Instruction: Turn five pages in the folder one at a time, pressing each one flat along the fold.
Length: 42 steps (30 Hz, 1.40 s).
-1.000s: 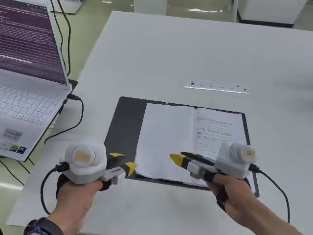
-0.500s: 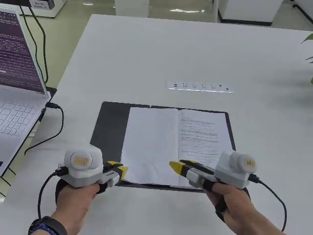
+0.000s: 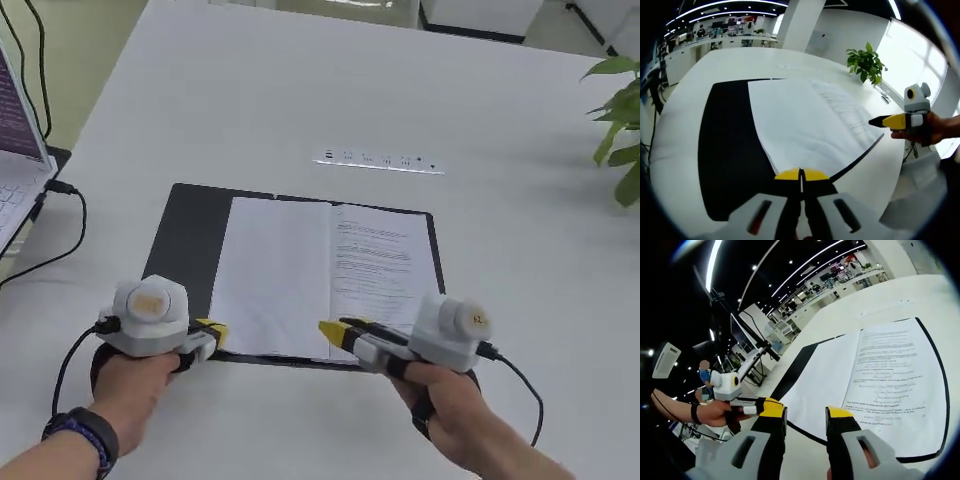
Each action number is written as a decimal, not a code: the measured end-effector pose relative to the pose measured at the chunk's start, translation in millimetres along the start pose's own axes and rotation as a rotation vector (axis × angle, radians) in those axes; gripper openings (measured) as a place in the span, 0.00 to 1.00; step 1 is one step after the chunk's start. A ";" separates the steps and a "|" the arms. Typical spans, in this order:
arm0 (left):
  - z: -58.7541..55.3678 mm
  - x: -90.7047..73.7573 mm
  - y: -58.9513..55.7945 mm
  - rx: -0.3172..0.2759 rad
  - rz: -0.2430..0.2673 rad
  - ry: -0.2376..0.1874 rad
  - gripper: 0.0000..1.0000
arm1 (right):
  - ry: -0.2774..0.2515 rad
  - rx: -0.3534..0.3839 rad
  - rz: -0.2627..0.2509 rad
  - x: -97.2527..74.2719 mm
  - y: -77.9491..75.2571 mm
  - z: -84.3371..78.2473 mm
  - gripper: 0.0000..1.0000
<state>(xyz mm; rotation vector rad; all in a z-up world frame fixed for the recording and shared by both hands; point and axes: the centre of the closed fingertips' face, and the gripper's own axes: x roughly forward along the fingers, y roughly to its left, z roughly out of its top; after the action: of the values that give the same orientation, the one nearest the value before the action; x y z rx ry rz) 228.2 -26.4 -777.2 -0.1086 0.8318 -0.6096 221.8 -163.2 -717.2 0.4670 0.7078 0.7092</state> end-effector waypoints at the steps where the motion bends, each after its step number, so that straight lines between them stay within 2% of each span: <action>1: -3.2 1.6 -0.1 0.001 -0.002 0.012 0.00 | -0.003 0.001 0.001 0.2 1.0 0.9 0.29; 4: -12.2 5.1 0.8 0.009 -0.002 0.043 0.00 | -0.013 0.001 0.002 1.2 2.5 2.3 0.29; 6: -15.5 4.9 2.4 0.006 0.004 0.046 0.00 | -0.019 0.011 0.002 2.8 2.3 1.0 0.29; 9: -13.7 2.3 -0.7 -0.018 -0.008 0.039 0.00 | -0.003 0.007 0.007 4.6 2.9 -3.9 0.29; 13: -13.1 -0.5 -6.2 0.011 -0.003 0.041 0.00 | 0.015 -0.001 0.010 7.2 -2.4 -6.1 0.28; 19: -11.6 -3.5 -9.6 0.002 0.012 0.042 0.00 | 0.005 0.007 0.012 9.5 -10.0 0.7 0.27; 26: -12.5 -1.3 -6.6 -0.004 0.014 0.043 0.00 | 0.009 0.001 0.026 19.6 -16.0 6.4 0.26; 29: -13.2 0.2 -4.5 -0.012 0.013 0.039 0.00 | 0.012 -0.036 0.051 25.7 -17.1 10.8 0.25; 39: -11.7 -0.7 -5.6 -0.014 0.007 0.035 0.00 | -0.014 -0.030 0.053 49.9 -46.2 32.2 0.20; 42: -11.3 -1.4 -5.9 -0.016 0.002 0.032 0.00 | -0.025 -0.029 0.053 51.9 -44.4 30.6 0.18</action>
<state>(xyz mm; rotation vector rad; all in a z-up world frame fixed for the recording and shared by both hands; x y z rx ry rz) 216.6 -29.0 -782.0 -0.1126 0.8676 -0.6037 291.1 -160.3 -745.3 0.4688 0.6632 0.7613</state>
